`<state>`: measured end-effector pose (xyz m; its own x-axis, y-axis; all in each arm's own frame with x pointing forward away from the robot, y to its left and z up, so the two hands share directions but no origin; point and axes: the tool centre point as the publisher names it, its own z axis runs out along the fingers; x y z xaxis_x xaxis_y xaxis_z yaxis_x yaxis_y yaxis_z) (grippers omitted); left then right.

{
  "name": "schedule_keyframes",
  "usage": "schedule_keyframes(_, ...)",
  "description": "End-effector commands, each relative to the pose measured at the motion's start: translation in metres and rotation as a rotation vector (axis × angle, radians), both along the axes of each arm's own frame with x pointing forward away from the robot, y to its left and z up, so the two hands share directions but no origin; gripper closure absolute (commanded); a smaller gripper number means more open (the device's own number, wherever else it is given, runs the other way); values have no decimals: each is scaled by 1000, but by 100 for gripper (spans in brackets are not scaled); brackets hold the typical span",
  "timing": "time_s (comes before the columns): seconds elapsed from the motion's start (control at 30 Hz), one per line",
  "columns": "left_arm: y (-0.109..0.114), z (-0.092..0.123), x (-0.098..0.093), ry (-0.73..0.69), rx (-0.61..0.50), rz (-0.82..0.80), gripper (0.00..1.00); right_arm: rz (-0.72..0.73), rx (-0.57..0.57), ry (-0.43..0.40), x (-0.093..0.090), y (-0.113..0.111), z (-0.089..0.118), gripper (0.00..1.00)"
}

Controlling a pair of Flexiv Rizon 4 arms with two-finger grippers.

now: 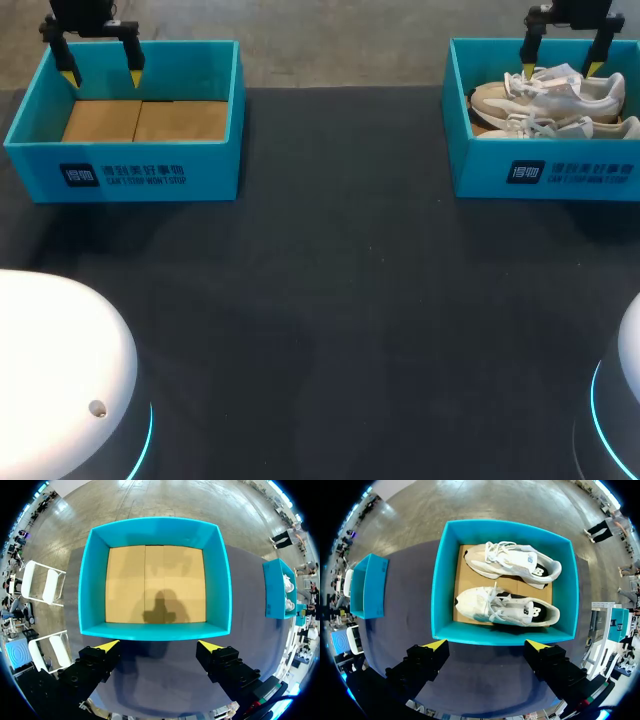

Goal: Take the shoe out of the shoebox, open the shoe tongue, remove and reinsert the insole, then place the shoe into the shoebox

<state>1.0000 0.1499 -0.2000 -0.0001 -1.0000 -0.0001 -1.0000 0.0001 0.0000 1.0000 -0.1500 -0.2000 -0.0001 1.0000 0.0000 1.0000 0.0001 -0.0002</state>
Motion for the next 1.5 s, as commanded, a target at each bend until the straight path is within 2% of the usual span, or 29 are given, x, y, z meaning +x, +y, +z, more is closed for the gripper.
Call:
schedule_keyframes(0.03, 0, 0, 0, 0, 0, 0, 0, 0, 0, 0, 0, 0, 0, 0)
schedule_keyframes(0.8, 0, 0, 0, 0, 0, 0, 0, -5, -25, -4, 1, -1, -4, 0)
schedule_keyframes(1.33, 0, 0, 0, 0, 0, 0, 0, -16, -47, 0, 5, -39, -31, 0)
schedule_keyframes(1.5, 0, 0, 0, 0, 0, 0, 0, -19, -47, 4, 10, -58, -40, 0)
